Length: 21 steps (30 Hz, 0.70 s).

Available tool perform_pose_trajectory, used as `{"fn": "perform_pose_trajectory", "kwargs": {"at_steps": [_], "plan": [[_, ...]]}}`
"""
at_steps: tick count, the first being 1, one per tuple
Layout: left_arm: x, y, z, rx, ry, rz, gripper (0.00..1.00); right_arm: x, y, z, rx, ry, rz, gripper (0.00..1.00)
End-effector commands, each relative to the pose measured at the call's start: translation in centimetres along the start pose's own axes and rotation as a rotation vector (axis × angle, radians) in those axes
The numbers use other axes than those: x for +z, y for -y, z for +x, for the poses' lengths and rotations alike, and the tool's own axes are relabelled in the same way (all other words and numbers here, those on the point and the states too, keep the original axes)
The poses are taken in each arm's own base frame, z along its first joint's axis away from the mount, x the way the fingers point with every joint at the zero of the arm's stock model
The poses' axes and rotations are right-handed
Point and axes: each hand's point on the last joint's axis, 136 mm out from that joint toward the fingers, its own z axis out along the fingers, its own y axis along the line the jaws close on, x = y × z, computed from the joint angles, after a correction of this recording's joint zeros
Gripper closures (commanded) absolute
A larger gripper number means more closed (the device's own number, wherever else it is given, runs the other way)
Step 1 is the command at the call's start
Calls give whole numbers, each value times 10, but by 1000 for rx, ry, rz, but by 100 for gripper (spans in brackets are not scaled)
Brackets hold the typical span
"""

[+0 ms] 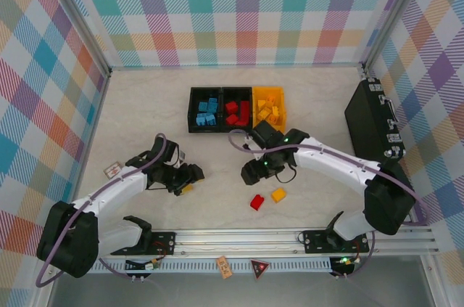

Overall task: Sort the legos into containers by color
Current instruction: Pick up the lego from the bottom-center of the table.

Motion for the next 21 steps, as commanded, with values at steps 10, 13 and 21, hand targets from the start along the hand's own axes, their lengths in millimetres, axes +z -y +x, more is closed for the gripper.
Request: {"fn": "perform_pose_trajectory", "kwargs": {"at_steps": [10,13,21], "plan": [[4,-4,-1,-25,-2,7,40,42,-16,40,-101,-141,44,32],[6,-8,-1,-31,-4,-2,40,51,-15,50,-110,-179,60,32],[11,-9,-2,-38,-8,-7,40,67,-9,64,-127,-237,111,35]]}}
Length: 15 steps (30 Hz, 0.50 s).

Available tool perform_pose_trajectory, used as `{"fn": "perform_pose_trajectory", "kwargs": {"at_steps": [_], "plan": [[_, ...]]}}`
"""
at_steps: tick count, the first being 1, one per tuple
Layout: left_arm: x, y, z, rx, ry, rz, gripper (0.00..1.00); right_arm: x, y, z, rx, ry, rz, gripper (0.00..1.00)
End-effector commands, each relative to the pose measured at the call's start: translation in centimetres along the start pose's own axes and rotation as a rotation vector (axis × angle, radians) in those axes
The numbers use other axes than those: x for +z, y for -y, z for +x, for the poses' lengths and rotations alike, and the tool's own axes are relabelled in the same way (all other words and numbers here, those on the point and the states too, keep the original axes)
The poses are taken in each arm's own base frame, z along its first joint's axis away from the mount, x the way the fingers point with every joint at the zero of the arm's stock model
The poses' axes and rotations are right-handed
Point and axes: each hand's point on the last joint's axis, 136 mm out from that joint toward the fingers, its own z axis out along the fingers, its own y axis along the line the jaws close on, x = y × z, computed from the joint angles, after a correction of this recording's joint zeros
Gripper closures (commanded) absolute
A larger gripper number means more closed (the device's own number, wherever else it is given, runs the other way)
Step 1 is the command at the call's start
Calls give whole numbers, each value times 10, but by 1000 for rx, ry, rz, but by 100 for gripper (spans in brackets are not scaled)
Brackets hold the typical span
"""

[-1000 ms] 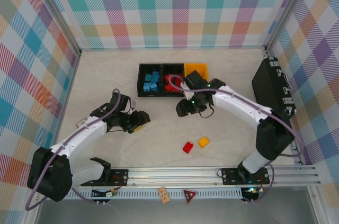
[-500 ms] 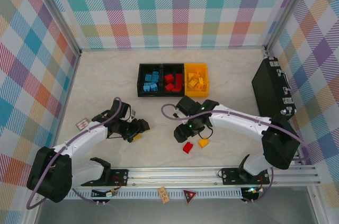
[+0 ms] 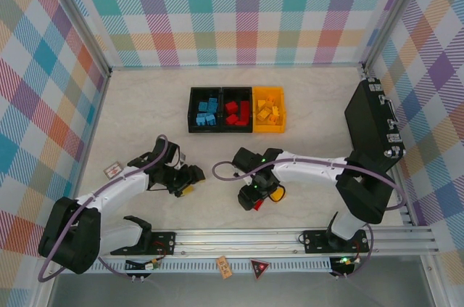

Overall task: Sort the legos into containers by color
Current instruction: Pick up the lego from the bottom-center of the table.

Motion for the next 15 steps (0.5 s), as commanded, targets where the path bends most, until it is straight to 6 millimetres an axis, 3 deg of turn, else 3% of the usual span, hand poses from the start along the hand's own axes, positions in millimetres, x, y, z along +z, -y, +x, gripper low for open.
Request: {"fn": "perform_pose_trajectory", "kwargs": {"at_steps": [1,5,12,14,15], "plan": [[3,-3,-2,-21,-3,-3,40,9,5,6,-1,-28,33,36],[3,-5,-3,-22,0,-10,40,12,6,7,-2,-41,43,47],[5,-6,-4,-24,-1,-14,40,14,10,12,-7,-65,61,46],[5,-5,-4,-22,1,-14,40,14,12,12,-1,-62,68,58],[5,-6,-5,-24,3,-15,40,13,12,10,-2,-53,71,59]]}}
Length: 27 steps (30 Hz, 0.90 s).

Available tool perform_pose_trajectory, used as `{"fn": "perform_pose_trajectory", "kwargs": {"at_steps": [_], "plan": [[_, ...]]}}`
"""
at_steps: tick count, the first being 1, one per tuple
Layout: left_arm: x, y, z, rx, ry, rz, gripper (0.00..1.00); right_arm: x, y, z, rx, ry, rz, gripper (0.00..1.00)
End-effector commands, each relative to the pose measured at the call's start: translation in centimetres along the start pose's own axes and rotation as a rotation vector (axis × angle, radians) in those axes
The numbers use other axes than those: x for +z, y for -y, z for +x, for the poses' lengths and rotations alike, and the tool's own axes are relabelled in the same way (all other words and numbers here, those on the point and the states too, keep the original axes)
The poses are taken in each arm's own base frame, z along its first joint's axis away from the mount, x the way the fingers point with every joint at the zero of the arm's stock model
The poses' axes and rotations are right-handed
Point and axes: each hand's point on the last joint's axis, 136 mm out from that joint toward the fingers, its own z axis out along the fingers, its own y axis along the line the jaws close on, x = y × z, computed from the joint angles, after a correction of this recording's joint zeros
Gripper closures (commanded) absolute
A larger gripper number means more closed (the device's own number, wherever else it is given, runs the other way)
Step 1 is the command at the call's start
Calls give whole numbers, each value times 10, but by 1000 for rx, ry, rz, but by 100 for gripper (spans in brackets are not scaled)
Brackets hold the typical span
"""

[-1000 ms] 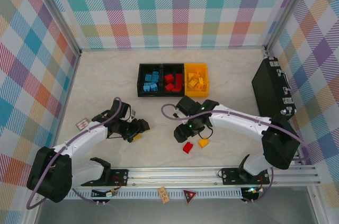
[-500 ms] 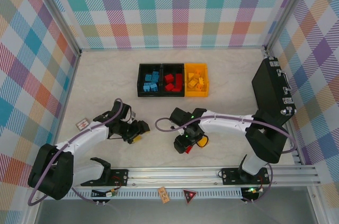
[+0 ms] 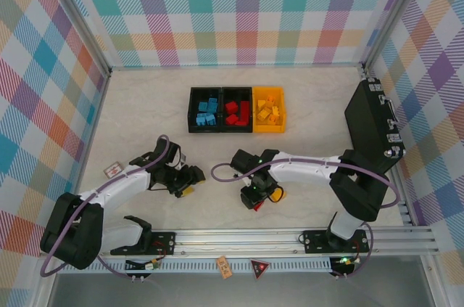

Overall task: Sort the legos into containers by color
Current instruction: Pick up the lego from the bottom-center of the table.

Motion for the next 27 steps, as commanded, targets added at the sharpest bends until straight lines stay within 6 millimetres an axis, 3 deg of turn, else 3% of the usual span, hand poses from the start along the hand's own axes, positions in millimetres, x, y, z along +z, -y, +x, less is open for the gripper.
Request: {"fn": "perform_pose_trajectory", "kwargs": {"at_steps": [1,8,13,18,27], "plan": [[1,-3,-4,-17,14,-1,40,2,5,6,-3,-20,35,60],[-6,4,-11,-2,52,0,40,-17,4,-20,4,51,39,62],[-12,15,-19,19,81,15,40,-39,7,-53,51,147,-5,63],[-17,32,-33,36,124,48,40,-69,24,-97,117,265,-39,63],[-31,80,-69,67,228,131,40,-113,74,-191,257,430,-17,63]]}}
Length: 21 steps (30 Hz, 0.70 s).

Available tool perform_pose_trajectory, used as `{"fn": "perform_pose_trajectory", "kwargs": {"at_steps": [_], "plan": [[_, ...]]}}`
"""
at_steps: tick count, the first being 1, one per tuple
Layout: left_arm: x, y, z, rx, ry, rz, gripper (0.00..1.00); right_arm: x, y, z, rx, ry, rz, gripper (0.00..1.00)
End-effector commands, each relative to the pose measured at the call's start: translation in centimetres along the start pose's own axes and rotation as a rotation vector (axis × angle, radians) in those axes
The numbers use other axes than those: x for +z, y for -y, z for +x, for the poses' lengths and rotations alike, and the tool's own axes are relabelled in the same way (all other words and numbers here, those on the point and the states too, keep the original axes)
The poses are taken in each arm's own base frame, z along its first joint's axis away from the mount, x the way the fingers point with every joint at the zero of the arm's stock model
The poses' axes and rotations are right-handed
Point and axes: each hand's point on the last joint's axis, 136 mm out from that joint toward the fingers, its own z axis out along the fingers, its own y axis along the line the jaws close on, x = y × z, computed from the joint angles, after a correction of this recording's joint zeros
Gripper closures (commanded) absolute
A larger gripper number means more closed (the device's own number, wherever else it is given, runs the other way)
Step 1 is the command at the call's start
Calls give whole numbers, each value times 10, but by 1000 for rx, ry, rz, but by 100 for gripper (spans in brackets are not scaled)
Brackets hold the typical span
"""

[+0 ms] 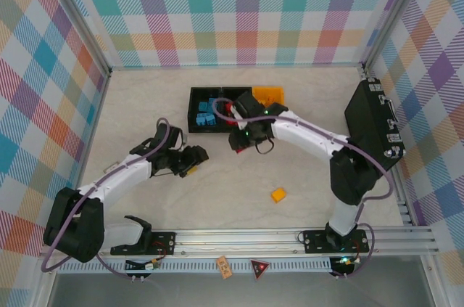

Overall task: Sort the legos into containers by color
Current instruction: Place the lego in the container.

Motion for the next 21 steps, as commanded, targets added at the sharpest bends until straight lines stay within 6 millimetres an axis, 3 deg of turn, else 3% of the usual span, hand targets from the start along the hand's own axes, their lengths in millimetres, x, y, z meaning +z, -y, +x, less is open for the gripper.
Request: {"fn": "perform_pose_trajectory", "kwargs": {"at_steps": [1,8,14,21], "plan": [[-4,24,-22,11,64,47,40,0,9,-35,42,44,28,63],[2,35,-31,14,76,43,40,12,38,-92,145,90,106,63],[7,51,-42,42,95,65,40,28,57,-116,180,89,149,62],[15,56,-37,58,77,66,40,52,77,-137,164,101,205,61]]}}
